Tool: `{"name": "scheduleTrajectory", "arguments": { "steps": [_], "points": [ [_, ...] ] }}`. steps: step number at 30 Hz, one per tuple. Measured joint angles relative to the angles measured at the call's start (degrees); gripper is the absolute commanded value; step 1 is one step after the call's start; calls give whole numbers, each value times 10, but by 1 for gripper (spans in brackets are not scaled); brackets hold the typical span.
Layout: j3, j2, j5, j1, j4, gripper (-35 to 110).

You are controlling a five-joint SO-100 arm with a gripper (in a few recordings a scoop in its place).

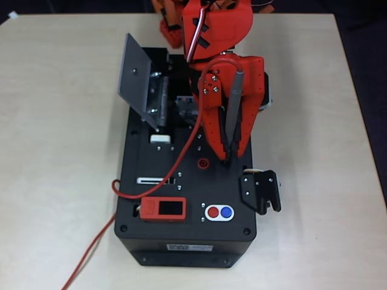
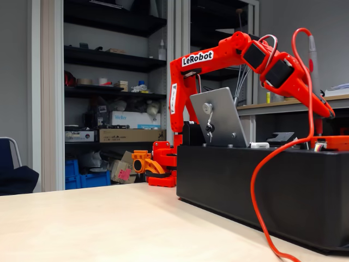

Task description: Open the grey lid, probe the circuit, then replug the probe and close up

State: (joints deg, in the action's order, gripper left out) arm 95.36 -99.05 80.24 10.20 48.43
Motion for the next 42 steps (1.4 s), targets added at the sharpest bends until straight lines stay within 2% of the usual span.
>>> {"name": "scheduleTrajectory", "arguments": {
  "steps": [18,42],
  "points": [
    [40,-2,4,0,-48,0],
    [183,-12,13,1,-230,0]
  ]
}}
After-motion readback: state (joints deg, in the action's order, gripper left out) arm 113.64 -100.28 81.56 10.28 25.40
